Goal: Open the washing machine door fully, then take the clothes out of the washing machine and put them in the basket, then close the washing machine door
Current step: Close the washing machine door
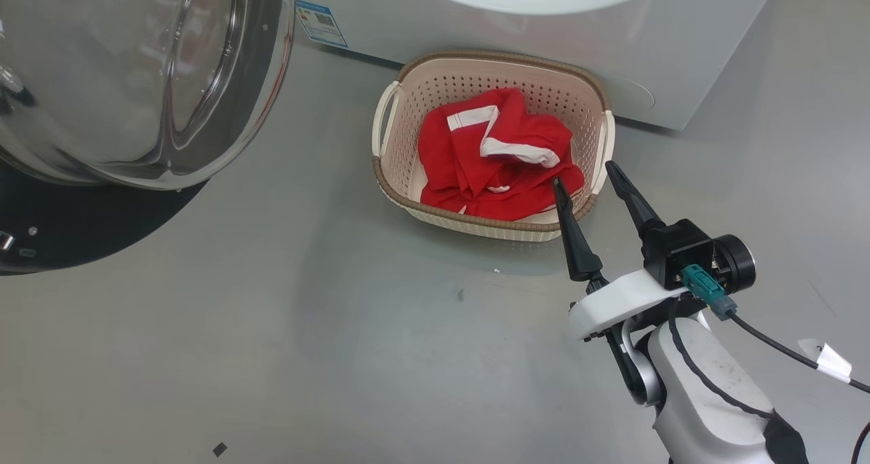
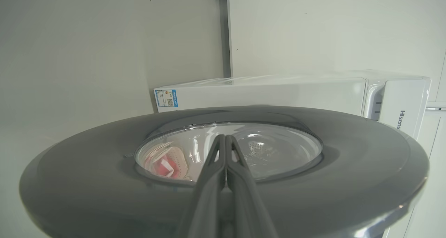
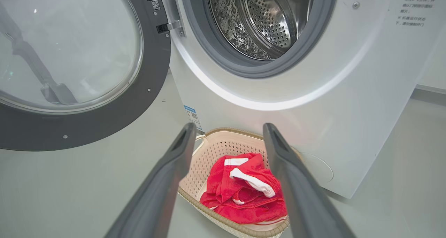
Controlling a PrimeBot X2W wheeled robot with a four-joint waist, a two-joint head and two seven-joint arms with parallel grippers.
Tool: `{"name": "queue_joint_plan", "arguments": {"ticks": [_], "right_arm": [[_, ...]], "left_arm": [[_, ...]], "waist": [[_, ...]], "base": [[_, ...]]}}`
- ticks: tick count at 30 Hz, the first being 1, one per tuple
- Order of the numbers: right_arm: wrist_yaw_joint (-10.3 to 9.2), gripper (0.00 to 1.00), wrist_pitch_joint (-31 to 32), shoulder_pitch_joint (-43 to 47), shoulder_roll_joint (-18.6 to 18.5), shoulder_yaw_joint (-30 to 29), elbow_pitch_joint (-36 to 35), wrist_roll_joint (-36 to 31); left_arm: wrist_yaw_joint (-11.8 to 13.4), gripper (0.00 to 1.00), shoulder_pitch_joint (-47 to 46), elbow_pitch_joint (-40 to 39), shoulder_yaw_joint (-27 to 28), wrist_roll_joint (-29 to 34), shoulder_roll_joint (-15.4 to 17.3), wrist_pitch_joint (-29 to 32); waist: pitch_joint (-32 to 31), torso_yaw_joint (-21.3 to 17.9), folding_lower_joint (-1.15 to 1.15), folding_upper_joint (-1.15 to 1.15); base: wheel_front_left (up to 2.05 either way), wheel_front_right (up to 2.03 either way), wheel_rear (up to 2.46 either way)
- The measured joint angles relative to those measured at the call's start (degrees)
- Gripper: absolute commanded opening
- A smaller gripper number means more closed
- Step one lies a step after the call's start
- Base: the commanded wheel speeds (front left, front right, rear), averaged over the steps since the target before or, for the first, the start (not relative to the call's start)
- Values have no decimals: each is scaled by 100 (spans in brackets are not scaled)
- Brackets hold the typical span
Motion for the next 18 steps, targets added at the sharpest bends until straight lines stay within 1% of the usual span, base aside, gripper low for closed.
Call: {"name": "queue_joint_plan", "arguments": {"ticks": [3,11,14,18], "right_arm": [[1,100,0,7,12,-12,-1,12],[44,100,0,149,22,-49,-9,115],[44,100,0,187,38,-74,-37,156],[47,100,0,261,42,-77,-43,179]], "left_arm": [[-96,0,84,-21,-46,-1,-15,234],[-201,0,265,-115,-100,-69,-162,790],[-249,0,292,-202,-56,-234,-293,1095],[-277,0,319,-365,-159,-364,-490,1458]], "waist": [[-94,-8,0,0],[-332,-42,0,0],[-414,-57,0,0],[-509,-71,0,0]], "base": [[0,0,0],[0,0,0],[0,0,0],[0,0,0]]}}
